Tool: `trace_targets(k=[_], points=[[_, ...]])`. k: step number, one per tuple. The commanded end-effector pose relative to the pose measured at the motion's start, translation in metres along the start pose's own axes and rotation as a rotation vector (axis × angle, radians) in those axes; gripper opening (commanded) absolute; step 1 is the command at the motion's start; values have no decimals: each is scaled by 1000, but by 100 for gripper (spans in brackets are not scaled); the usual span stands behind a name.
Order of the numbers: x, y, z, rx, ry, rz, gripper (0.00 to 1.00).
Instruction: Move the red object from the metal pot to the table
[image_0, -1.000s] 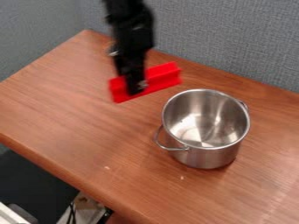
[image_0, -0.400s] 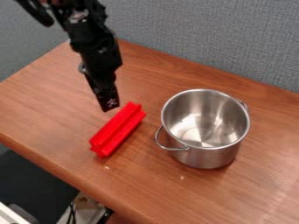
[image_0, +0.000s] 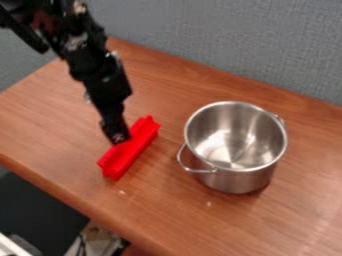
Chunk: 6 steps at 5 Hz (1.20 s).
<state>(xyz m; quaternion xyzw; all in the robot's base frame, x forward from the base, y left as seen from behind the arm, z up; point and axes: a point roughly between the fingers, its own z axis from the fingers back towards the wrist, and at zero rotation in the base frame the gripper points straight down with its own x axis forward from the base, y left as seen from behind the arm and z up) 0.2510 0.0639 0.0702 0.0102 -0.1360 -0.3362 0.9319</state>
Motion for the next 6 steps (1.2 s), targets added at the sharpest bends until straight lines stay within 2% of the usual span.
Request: trace_targets(k=[1, 2, 3, 5, 6], points=[[7, -22, 11, -11, -35, -8, 100], [3, -31, 8, -32, -27, 8, 100], [0, -40, -2, -60, -9, 31, 100], [-14, -23, 4, -110, 30, -12, 100], [-21, -25, 5, -54, 35, 45, 100]])
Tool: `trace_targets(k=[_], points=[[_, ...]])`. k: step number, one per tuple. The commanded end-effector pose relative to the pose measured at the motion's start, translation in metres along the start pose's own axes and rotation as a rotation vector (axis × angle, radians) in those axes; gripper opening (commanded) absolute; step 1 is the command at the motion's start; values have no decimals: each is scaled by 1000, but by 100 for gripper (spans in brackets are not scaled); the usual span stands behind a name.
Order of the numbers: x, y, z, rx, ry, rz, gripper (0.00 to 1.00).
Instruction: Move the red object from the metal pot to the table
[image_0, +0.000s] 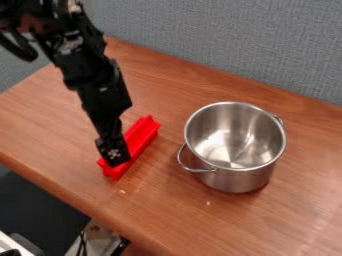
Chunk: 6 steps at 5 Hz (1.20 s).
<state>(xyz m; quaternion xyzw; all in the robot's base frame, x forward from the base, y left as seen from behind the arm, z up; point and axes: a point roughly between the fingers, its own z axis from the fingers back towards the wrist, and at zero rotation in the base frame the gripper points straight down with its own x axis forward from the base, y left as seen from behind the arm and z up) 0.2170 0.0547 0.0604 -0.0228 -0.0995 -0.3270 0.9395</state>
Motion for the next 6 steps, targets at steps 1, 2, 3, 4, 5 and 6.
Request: trace_targets(k=[1, 2, 3, 4, 5, 6], points=[[12, -6, 10, 89, -25, 38, 100], [31, -22, 11, 143, -48, 47, 100], [65, -57, -5, 111, -123, -24, 100], [93, -87, -32, 71, -160, -104, 100], [111, -83, -46, 47, -126, -106, 100], [128, -70, -46, 37, -106, -96, 100]])
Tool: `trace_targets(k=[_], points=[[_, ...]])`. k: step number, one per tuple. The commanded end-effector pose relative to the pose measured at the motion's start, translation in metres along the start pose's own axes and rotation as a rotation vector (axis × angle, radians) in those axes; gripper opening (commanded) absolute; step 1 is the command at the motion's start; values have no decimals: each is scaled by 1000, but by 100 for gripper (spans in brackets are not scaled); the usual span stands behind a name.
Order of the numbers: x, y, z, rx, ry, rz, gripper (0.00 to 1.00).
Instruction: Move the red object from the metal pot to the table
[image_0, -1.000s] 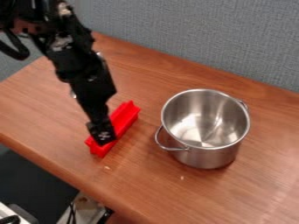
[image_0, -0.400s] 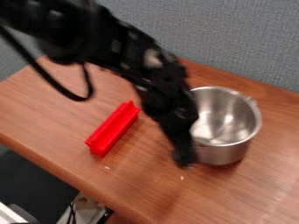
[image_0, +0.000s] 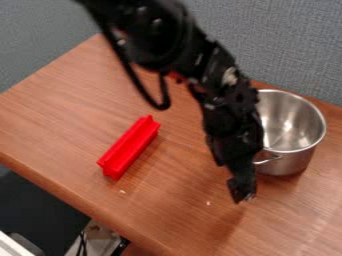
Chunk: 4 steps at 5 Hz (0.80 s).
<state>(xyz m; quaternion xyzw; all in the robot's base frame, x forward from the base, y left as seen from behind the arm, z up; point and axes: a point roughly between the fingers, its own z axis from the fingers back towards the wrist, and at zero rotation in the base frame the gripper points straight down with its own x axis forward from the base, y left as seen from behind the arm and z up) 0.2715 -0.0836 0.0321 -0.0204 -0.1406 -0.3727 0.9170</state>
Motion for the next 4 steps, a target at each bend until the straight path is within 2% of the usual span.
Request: trace_targets(k=[1, 2, 3, 4], points=[[23, 8, 25, 26, -21, 48, 100], [41, 11, 46, 46, -21, 78, 100], [67, 15, 66, 74, -29, 114, 100], [69, 26, 60, 114, -69, 177, 100]])
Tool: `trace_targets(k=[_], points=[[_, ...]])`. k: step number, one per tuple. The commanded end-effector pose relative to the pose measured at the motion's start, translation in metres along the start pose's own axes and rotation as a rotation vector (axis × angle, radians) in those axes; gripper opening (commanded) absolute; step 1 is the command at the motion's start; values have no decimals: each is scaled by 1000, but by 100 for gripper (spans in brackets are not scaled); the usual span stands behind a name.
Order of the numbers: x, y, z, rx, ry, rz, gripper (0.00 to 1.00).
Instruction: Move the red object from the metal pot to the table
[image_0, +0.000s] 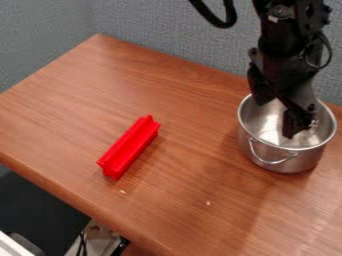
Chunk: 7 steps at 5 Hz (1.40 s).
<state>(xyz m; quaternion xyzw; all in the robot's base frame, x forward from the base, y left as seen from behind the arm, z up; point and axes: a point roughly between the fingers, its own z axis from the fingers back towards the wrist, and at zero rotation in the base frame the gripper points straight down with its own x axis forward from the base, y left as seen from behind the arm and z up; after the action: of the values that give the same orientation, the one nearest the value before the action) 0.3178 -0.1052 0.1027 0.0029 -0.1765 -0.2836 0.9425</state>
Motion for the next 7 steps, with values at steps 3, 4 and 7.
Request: trace_targets(k=[3, 4, 7], points=[[-13, 32, -31, 109, 41, 274, 100], [-6, 26, -48, 163, 77, 373, 100], [-15, 18, -64, 265, 176, 638, 0]])
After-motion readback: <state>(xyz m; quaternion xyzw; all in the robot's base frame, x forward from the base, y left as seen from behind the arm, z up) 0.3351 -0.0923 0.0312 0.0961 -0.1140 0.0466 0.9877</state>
